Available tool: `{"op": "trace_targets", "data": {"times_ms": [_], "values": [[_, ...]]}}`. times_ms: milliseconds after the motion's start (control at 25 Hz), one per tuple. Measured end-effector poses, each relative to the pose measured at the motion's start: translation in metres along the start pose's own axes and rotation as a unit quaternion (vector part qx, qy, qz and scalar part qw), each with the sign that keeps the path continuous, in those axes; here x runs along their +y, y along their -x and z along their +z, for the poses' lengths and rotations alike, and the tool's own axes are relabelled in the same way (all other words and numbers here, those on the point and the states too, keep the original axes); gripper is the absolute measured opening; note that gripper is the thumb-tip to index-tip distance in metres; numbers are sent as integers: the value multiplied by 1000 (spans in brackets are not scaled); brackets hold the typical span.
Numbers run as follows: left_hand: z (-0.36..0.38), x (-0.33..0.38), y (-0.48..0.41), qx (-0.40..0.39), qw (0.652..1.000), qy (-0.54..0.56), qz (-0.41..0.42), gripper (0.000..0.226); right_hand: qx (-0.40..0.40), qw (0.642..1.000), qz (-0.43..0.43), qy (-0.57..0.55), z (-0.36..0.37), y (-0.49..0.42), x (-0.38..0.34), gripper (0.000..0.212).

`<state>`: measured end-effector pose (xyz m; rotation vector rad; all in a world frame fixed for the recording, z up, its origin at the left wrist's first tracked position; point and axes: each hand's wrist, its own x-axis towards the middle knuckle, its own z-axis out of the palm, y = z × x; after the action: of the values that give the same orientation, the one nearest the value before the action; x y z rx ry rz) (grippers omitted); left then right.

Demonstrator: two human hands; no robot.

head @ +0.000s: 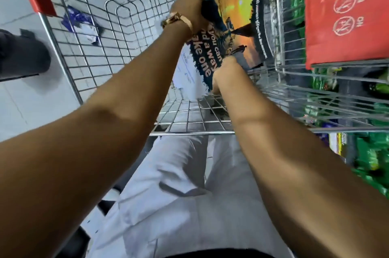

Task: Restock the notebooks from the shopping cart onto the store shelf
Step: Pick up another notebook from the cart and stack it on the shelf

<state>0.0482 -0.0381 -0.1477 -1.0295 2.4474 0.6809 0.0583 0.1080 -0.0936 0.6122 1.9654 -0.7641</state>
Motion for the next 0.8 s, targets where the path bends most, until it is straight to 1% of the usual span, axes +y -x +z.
{"op": "trace_targets", "data": {"times_ms": [40,80,120,160,200,280,320,360,400,480,560,600,720,800], "values": [[-13,3,8,22,999,35,-8,61,60,995,15,-76,-1,-5,-6,9],[-24,6,18,48,995,81,-16,58,124,985,8,-124,-5,-10,-8,23],[-35,11,30,75,989,129,-17,54,126,981,-5,-150,-18,4,-18,31],[-43,14,40,103,979,173,-23,53,155,974,-30,-160,-24,7,-23,33],[-50,22,54,128,968,213,-22,54,171,967,-34,-185,-36,21,-29,35],[-63,42,86,180,948,263,2,62,218,952,-99,-191,-65,44,-31,38],[-71,52,103,202,937,286,17,68,248,938,-148,-190,-80,62,-29,40],[-81,62,121,216,922,319,42,69,265,925,-195,-192,-96,78,-22,42],[-93,70,137,222,904,357,72,66,282,909,-235,-196,-110,91,-18,42],[-121,82,165,229,863,426,146,55,303,869,-334,-206,-135,124,-6,43],[-153,99,189,248,832,452,206,50,303,800,-448,-261,-161,158,0,40],[-168,111,202,247,818,467,228,49,308,767,-487,-283,-175,173,2,38],[-207,156,238,221,776,500,313,45,323,689,-563,-322,-229,212,4,39],[-224,192,264,199,750,499,386,43,352,639,-591,-343,-270,238,9,40]]}}
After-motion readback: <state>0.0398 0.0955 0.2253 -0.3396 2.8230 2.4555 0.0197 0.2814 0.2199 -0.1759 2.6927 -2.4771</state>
